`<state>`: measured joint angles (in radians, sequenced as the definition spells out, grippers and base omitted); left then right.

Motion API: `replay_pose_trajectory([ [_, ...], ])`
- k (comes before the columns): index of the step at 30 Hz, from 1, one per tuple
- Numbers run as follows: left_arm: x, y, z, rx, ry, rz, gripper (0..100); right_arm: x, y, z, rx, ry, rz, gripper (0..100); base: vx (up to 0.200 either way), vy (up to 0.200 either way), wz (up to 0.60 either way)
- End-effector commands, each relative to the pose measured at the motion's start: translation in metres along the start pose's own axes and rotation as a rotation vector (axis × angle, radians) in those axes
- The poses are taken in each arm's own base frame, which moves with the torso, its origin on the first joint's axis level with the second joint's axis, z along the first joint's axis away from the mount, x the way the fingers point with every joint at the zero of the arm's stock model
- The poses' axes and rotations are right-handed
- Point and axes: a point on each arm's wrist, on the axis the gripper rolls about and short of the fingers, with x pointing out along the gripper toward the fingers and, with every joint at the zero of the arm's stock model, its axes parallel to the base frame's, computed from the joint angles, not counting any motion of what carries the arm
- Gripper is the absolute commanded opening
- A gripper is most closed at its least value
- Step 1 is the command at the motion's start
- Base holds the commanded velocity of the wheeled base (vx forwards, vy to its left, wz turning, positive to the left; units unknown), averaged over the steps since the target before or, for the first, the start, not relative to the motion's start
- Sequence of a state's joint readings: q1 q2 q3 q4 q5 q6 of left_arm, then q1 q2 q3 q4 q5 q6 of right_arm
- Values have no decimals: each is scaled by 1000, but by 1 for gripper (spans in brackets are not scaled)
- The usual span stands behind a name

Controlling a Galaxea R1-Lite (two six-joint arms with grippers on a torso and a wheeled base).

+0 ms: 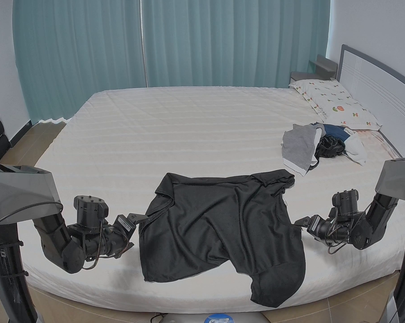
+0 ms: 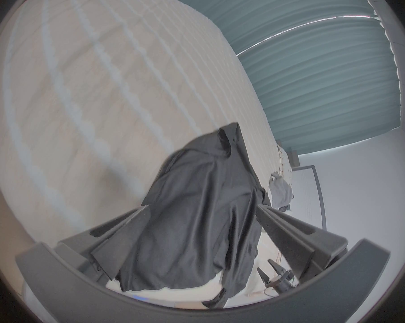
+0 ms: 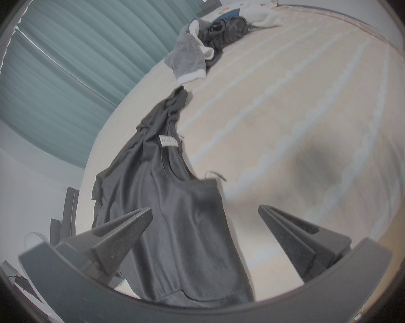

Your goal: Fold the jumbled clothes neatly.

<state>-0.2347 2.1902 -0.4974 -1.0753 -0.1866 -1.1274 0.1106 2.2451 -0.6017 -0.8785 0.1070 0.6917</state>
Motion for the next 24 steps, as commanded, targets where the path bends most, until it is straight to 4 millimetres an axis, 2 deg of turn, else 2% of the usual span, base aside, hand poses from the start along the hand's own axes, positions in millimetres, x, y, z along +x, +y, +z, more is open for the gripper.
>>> replay_pose_trajectory([
  [1,-16,7,-18,0,45,16,100,0,-10,-16,9,63,-21,100,-200,0,0],
  [3,-16,7,-21,6,52,18,100,0,-11,-17,12,69,-24,100,-200,0,0],
  [7,-15,11,-32,68,51,54,100,3,-12,-19,25,99,-2,100,0,0,0],
  [12,-7,14,-42,151,45,67,100,4,-12,-19,37,98,0,100,0,0,0],
  [20,14,28,-69,371,17,136,100,8,-10,-26,17,96,7,100,0,0,0],
  [24,17,30,-72,407,16,147,100,8,-10,-26,15,93,8,100,0,0,0],
])
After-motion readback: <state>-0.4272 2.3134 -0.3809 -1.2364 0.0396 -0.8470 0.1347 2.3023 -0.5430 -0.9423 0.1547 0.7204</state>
